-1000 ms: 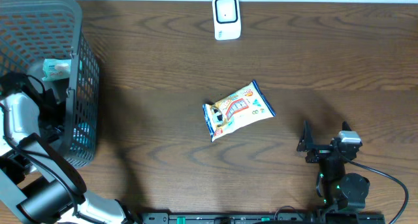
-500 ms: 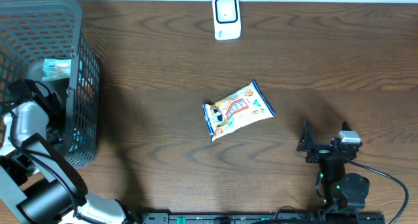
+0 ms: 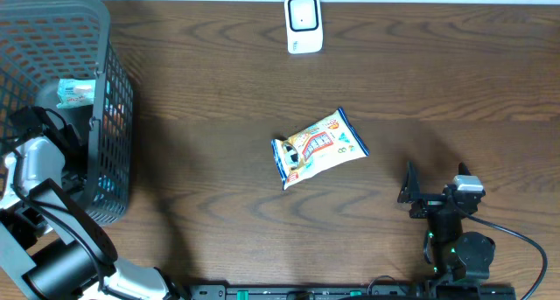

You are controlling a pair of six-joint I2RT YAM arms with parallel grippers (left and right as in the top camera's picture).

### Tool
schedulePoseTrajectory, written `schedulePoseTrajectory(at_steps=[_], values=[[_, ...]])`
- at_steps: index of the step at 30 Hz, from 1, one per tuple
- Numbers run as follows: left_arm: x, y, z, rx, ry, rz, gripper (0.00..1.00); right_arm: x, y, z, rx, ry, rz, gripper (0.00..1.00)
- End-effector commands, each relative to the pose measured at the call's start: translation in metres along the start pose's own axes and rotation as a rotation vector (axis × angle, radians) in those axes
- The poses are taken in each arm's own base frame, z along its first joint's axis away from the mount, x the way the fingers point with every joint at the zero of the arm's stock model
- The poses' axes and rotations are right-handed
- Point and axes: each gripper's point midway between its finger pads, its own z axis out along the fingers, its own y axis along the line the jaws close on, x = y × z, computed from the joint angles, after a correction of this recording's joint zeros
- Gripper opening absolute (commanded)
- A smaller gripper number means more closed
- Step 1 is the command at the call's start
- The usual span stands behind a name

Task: Scan the item barcode
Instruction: 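Grasp the teal Listerine bottle in the basket with the left gripper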

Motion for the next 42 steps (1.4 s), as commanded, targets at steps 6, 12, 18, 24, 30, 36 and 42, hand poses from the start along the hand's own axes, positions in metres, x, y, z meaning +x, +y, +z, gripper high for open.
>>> schedulePoseTrajectory(at_steps=[6, 12, 18, 24, 30, 36, 42], values=[[0.018, -0.004, 0.016, 0.022, 0.062, -0.01, 0.53, 0.001, -0.003, 0.0, 0.014, 0.002, -0.015, 0.99], [0.007, -0.004, 0.009, 0.021, 0.031, -0.009, 0.52, 0.001, -0.003, 0.0, 0.014, 0.002, -0.015, 0.99], [-0.006, -0.004, -0.01, 0.019, -0.037, -0.006, 0.52, 0.001, -0.003, 0.0, 0.014, 0.002, -0.015, 0.99], [-0.02, -0.005, -0.04, 0.016, -0.139, -0.001, 0.52, 0.001, -0.003, 0.0, 0.014, 0.002, -0.015, 0.99], [-0.04, -0.006, -0.094, 0.011, -0.331, 0.002, 0.52, 0.001, -0.003, 0.0, 0.014, 0.002, -0.015, 0.99], [-0.059, -0.008, -0.167, 0.03, -0.594, -0.071, 0.52, 0.001, -0.003, 0.0, 0.014, 0.002, -0.015, 0.99], [-0.061, -0.01, -0.247, 0.028, -0.859, -0.063, 0.52, 0.001, -0.003, 0.0, 0.014, 0.002, -0.015, 0.99]])
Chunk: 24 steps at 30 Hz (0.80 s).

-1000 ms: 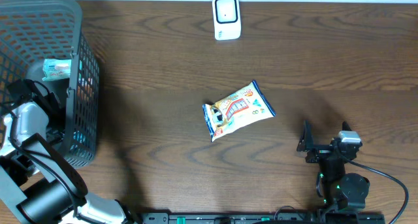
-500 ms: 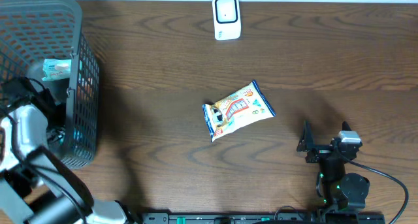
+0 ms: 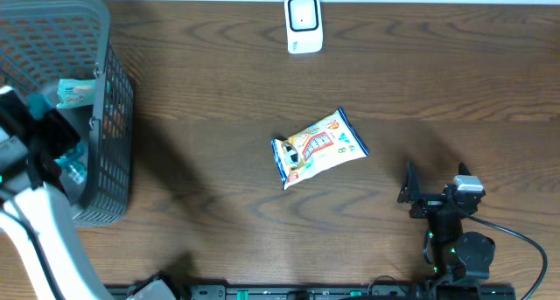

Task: Scan the item barcode
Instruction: 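Grasp the teal Listerine bottle in the basket with the left gripper, then carry the bottle out and set it beside the snack bag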

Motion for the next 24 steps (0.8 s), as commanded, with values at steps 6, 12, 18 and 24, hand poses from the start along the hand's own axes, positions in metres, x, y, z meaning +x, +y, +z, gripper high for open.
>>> schedulePoseTrajectory(at_steps=[6, 12, 18, 24], values=[[-0.077, 0.0, -0.109, 0.001, -0.439, -0.137, 0.52, 0.001, -0.003, 0.0, 0.014, 0.002, -0.015, 0.99], [-0.094, -0.009, -0.15, 0.101, -0.572, -0.284, 0.52, 0.001, -0.003, 0.0, 0.014, 0.002, -0.015, 0.99], [-0.097, -0.033, -0.16, 0.277, -0.567, -0.362, 0.52, 0.001, -0.003, 0.0, 0.014, 0.002, -0.015, 0.99], [-0.092, -0.076, -0.161, 0.541, -0.463, -0.379, 0.52, 0.001, -0.003, 0.0, 0.014, 0.002, -0.015, 0.99]])
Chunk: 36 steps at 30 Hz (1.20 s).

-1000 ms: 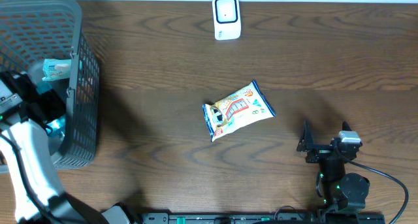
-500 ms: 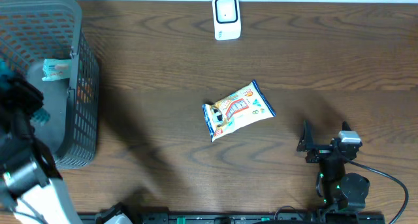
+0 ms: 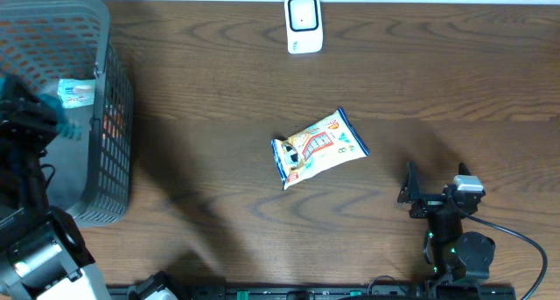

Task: Scan the item barcode
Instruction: 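Carry the bottle out and set it beside the snack bag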

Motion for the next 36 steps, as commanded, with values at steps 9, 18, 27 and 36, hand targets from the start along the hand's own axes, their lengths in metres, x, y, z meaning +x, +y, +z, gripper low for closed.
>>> schedulePoseTrajectory(at_steps=[9, 18, 27, 36], values=[[0.053, -0.079, 0.004, 0.396, 0.322, -0.2, 0.52, 0.001, -0.003, 0.0, 0.014, 0.002, -0.015, 0.99], [0.132, -0.137, 0.012, 0.535, 0.585, -0.164, 0.52, 0.001, -0.003, 0.0, 0.014, 0.002, -0.015, 0.99], [0.225, -0.164, 0.024, 0.474, 0.762, -0.032, 0.52, 0.001, -0.003, 0.0, 0.014, 0.002, -0.015, 0.99], [0.332, -0.141, 0.033, 0.271, 0.892, 0.302, 0.52, 0.001, -0.003, 0.0, 0.014, 0.002, -0.015, 0.99]])
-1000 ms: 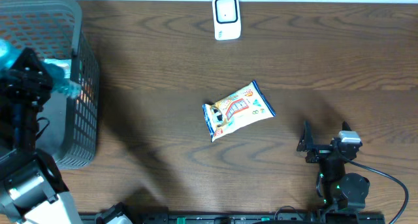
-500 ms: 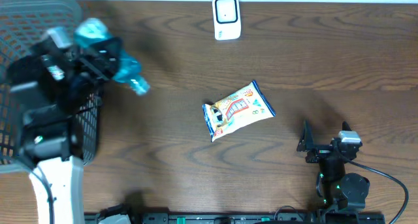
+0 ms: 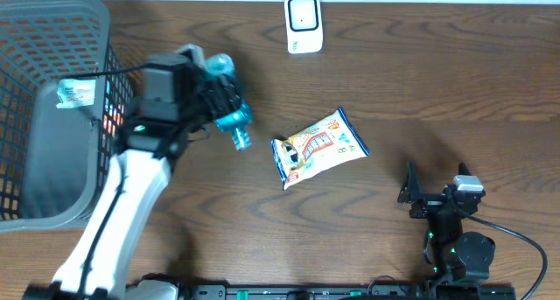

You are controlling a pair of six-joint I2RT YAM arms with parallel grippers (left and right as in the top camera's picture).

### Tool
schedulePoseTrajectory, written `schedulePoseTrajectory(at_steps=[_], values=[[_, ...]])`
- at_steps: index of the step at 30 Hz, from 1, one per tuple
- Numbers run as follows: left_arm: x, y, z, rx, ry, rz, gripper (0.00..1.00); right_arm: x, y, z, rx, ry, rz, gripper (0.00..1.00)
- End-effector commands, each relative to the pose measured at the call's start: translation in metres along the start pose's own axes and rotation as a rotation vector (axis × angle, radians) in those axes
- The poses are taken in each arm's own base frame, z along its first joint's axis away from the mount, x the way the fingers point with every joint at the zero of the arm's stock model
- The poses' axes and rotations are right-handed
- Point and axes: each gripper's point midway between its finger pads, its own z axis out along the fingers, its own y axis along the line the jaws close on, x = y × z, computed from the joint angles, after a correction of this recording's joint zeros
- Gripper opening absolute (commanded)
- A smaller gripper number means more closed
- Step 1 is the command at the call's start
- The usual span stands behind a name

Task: Scan the item barcode
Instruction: 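Carry the bottle out and set it beside the snack bag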

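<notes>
My left gripper (image 3: 224, 101) is shut on a teal bottle (image 3: 234, 121), holding it over the table just right of the basket, cap end pointing toward the snack bag. The white barcode scanner (image 3: 304, 24) stands at the table's far edge, up and to the right of the bottle. A colourful snack bag (image 3: 318, 149) lies on the table in the middle, close to the right of the bottle. My right gripper (image 3: 409, 188) sits low at the near right; its jaws are too small to read.
A dark mesh basket (image 3: 115, 90) fills the far left, with a small teal-and-white packet (image 3: 76, 92) and other items inside. My left arm (image 3: 114, 221) stretches from the near left edge across the table beside the basket.
My left gripper has moved from above the basket to over the table right of it, with the teal bottle in its grip. The right arm, bag and scanner have not moved.
My left gripper was down inside the basket among the items. Then it stood higher over the basket with something teal at its fingers, and stayed there a moment later. Now it holds the teal bottle outside the basket, near the snack bag.
</notes>
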Motion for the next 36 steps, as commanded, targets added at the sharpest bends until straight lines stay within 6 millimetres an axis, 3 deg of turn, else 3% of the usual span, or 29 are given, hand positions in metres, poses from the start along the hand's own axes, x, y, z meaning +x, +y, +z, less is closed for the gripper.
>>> schedulePoseTrajectory(at_steps=[1, 9, 14, 20, 29, 36], values=[[0.005, 0.011, 0.024, -0.136, -0.013, 0.119, 0.52, 0.001, -0.003, 0.0, 0.013, 0.002, -0.015, 0.99], [0.053, 0.034, 0.085, -0.297, 0.112, 0.253, 0.51, 0.001, -0.003, 0.0, 0.014, 0.002, -0.015, 0.99], [0.074, 0.041, 0.108, -0.334, 0.169, 0.336, 0.52, 0.001, -0.003, 0.0, 0.013, 0.002, -0.015, 0.99], [0.091, 0.041, 0.116, -0.337, 0.211, 0.358, 0.52, 0.001, -0.003, 0.0, 0.014, 0.002, -0.015, 0.99], [0.105, 0.025, 0.119, -0.309, 0.225, 0.4, 0.52, 0.001, -0.003, 0.0, 0.014, 0.002, -0.015, 0.99], [0.106, 0.024, 0.119, -0.308, 0.226, 0.402, 0.73, 0.001, -0.003, 0.0, 0.014, 0.002, -0.015, 0.99]])
